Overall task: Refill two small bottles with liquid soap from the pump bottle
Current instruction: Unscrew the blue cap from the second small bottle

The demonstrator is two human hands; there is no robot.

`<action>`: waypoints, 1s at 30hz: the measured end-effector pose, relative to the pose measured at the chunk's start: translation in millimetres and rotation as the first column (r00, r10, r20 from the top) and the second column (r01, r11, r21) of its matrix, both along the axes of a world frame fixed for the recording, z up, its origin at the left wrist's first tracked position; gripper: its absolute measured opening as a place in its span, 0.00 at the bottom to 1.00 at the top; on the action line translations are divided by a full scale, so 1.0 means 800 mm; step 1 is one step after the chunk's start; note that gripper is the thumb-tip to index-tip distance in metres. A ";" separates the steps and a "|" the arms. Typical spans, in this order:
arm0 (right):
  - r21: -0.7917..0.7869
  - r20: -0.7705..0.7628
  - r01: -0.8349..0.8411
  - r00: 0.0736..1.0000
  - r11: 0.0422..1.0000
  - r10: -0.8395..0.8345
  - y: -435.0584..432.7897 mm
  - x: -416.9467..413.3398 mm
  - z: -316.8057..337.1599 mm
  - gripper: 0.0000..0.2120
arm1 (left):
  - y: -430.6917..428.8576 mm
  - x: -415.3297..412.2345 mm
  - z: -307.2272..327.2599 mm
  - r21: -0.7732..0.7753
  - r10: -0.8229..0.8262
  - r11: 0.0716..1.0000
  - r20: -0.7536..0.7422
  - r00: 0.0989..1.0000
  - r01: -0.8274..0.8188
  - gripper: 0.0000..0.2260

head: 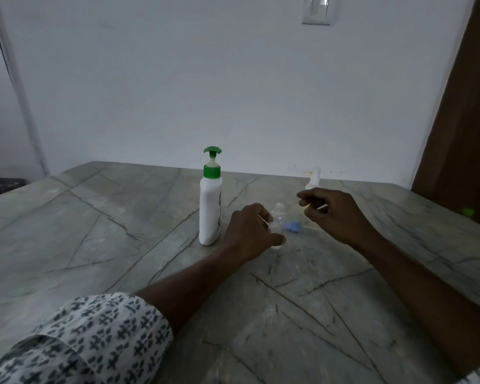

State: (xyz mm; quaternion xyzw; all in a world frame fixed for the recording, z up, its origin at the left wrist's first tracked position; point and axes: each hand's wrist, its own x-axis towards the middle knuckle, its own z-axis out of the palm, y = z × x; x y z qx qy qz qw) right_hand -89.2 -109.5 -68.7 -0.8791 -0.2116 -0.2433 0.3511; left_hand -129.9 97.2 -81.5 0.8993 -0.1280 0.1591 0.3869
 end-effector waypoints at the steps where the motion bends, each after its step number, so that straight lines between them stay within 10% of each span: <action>1: -0.034 0.024 0.038 0.999 0.999 -0.037 -0.003 0.004 -0.001 0.15 | 0.000 -0.001 0.000 -0.002 -0.002 1.000 -0.001 1.000 0.002 0.20; 8: -0.462 0.035 0.120 0.992 0.879 -0.118 -0.005 0.030 -0.030 0.17 | -0.002 -0.001 -0.001 0.017 0.014 1.000 0.010 1.000 -0.015 0.18; 30: -0.571 0.053 0.112 0.994 0.813 -0.100 0.014 0.024 -0.023 0.23 | -0.001 0.009 -0.007 0.036 0.022 0.999 0.039 0.999 -0.023 0.21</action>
